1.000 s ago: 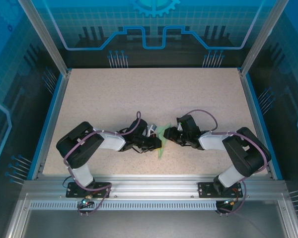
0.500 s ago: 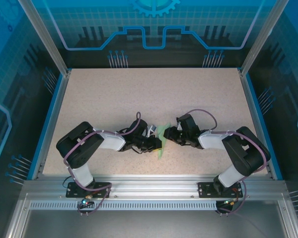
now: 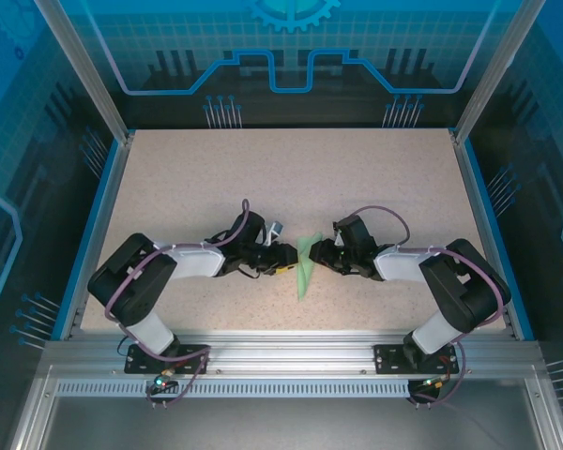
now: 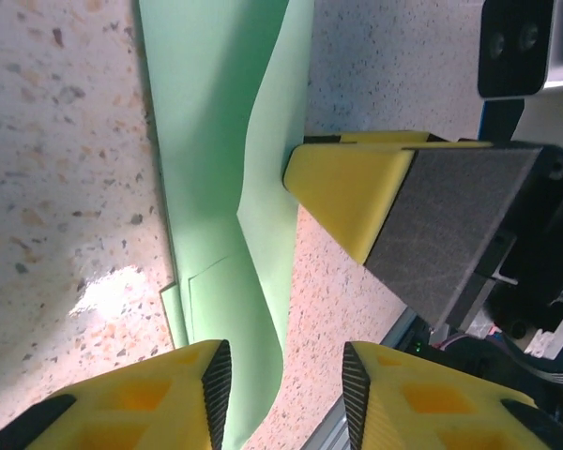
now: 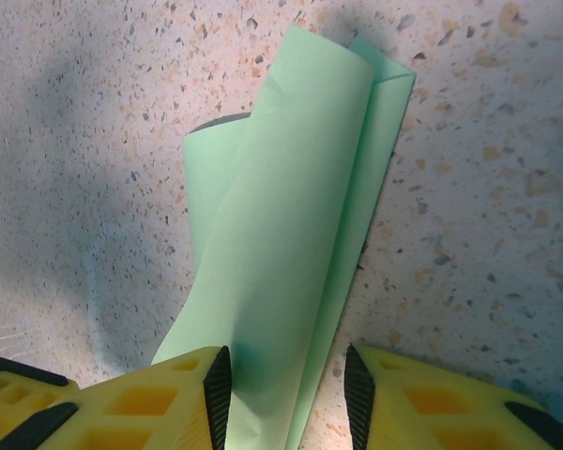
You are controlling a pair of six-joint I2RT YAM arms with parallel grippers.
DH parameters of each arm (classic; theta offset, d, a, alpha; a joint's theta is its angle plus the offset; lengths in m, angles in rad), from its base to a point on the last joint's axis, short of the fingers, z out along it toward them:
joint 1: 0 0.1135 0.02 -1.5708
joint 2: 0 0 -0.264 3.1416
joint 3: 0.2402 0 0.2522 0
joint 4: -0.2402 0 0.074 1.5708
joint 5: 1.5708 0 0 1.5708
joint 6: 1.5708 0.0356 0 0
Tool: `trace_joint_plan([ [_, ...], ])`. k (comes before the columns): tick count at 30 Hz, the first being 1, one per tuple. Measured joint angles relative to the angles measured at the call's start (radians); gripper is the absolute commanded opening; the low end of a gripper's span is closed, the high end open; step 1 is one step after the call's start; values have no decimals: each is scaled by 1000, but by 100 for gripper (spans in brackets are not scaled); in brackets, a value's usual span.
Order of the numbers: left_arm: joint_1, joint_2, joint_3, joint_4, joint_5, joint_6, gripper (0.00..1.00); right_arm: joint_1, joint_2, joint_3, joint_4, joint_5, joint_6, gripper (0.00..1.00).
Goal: Fold a paper plane with a square sheet of paper (fold left side to right side)
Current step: Fold the wing for the fifth time at the center of the table.
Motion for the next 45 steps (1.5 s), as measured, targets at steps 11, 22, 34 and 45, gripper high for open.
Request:
trace_joint_plan([
  [11,1,127,90,-7,22,3,40,0,1,0,0,0,0,39],
  [22,1,179,128,-5,34,6,27,0,5,6,-8,-3,0,39],
  [34,3,195,163,-66,22,78,4,-3,-4,10,-23,-10,-25,42],
  [45,15,196,198,-140,14,199,4,-29,-130,16,-71,-32,-73,55],
])
